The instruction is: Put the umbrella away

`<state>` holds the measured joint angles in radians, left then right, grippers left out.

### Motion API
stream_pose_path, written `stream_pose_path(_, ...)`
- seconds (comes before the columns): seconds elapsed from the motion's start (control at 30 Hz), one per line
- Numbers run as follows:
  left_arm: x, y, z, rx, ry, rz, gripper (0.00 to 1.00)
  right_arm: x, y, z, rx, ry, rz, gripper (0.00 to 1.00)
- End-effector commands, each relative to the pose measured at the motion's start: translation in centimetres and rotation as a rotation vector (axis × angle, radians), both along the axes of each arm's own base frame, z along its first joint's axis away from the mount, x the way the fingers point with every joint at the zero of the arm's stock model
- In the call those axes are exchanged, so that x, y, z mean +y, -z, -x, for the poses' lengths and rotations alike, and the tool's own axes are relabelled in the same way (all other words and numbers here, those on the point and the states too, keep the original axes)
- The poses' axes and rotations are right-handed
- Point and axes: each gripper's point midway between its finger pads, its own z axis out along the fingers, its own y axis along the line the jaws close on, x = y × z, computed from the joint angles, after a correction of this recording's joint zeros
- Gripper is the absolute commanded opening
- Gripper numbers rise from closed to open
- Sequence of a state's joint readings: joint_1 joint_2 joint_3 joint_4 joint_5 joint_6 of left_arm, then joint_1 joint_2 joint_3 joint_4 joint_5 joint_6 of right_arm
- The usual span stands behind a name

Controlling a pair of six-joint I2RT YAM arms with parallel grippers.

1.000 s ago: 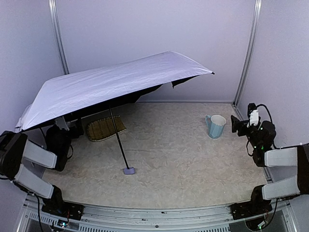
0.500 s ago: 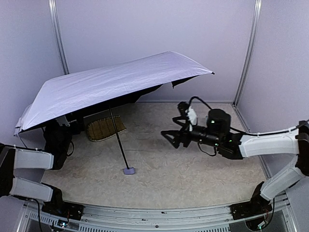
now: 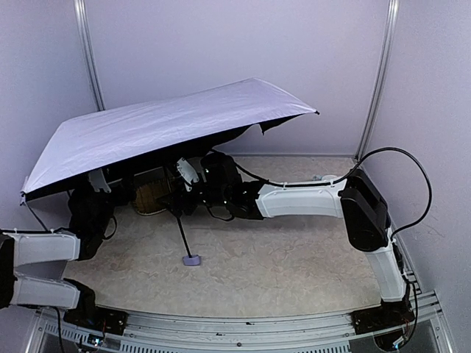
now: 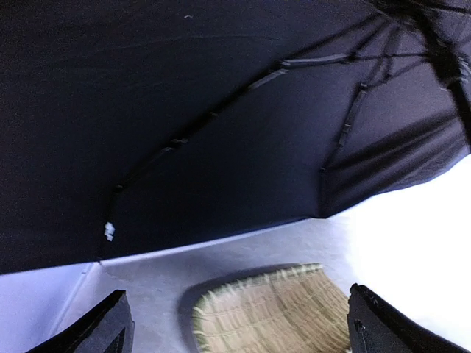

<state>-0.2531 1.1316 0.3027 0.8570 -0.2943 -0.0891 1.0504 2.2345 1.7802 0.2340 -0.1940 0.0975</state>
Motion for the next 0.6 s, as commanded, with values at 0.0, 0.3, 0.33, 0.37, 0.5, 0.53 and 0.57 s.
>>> stream_pose_path(0.0, -0.9, 0.2, 0.4, 0.011, 0.034, 0.025, 0.98, 0.1, 0.9, -1.8, 0.048, 0.081, -0.010, 0.76)
stream_pose_path(0.3, -2.1, 0.7, 0.5, 0.022, 0.076, 0.037, 0.98, -1.5, 1.0, -5.3, 0.114, 0.183, -0.045, 0.70)
stream_pose_path(0.33, -2.3, 0.8, 0.6, 0.024, 0.086, 0.038, 0.98, -1.4, 1.3, -5.6, 0.128, 0.181, -0.048, 0.69)
stream_pose_path(0.37, -2.5, 0.8, 0.6, 0.025, 0.092, 0.039, 0.98, -1.1, 1.6, -5.8, 0.136, 0.173, -0.050, 0.67)
stream_pose_path(0.5, -3.2, 1.1, 0.8, 0.033, 0.115, 0.037, 0.98, 0.2, 2.5, -5.8, 0.175, 0.132, -0.057, 0.61)
stream_pose_path(0.53, -3.3, 1.2, 0.9, 0.035, 0.116, 0.038, 0.96, 0.4, 2.4, -5.9, 0.181, 0.129, -0.065, 0.59)
stream_pose_path(0.57, -3.4, 1.1, 1.1, 0.032, 0.111, 0.042, 0.95, 0.6, 2.0, -5.9, 0.185, 0.124, -0.080, 0.56)
